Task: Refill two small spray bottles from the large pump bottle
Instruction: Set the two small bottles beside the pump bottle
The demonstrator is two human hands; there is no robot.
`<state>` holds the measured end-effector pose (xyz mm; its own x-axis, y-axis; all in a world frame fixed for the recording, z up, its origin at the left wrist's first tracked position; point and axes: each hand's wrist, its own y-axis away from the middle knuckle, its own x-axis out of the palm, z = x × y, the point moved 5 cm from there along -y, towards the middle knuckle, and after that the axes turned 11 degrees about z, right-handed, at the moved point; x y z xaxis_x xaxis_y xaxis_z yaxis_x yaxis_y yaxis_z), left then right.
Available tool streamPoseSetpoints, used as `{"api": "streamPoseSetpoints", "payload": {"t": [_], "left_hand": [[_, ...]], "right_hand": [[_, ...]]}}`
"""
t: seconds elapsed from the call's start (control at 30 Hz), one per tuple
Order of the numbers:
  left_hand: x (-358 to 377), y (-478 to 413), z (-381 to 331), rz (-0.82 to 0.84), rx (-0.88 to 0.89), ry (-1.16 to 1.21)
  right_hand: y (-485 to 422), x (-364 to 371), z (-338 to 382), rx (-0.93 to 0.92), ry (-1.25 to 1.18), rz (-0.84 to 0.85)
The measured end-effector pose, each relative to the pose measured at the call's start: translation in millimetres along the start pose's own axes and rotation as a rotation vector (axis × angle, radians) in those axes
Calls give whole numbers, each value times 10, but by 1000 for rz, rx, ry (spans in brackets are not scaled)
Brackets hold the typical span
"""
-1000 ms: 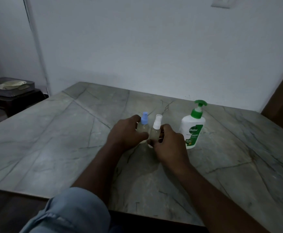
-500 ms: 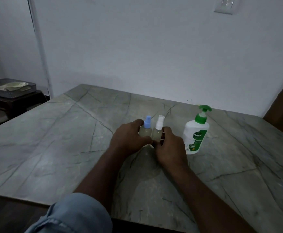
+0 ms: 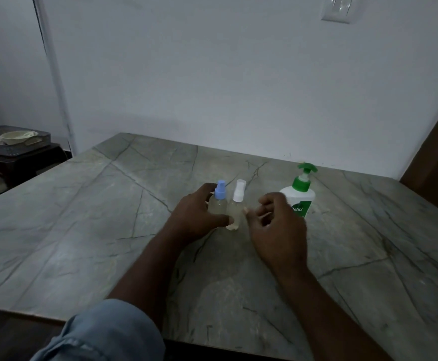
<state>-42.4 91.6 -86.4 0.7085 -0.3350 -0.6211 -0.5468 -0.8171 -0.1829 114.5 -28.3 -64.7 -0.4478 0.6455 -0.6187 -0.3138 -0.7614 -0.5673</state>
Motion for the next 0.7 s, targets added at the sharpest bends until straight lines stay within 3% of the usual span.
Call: {"api": "streamPoseSetpoints", "payload": {"t": [0.13,0.23,0.3,0.47,0.7], "left_hand": [[19,-27,8,47,-1,25],[9,-44,3,50,-2,38],[6,-59,-1,53,-3,36],[16,-103,18,58,2,26],[103,-194,31,52,-6,-8]], "right_hand": [[44,-530,-172,-54,-37,-345],[-11,-731,-498,35,-95,-366],[-94,-762,-756,122,-223,-266],[-283,-448,-1063,222,-559,286],[-280,-196,-1067,157,-470,384]]}}
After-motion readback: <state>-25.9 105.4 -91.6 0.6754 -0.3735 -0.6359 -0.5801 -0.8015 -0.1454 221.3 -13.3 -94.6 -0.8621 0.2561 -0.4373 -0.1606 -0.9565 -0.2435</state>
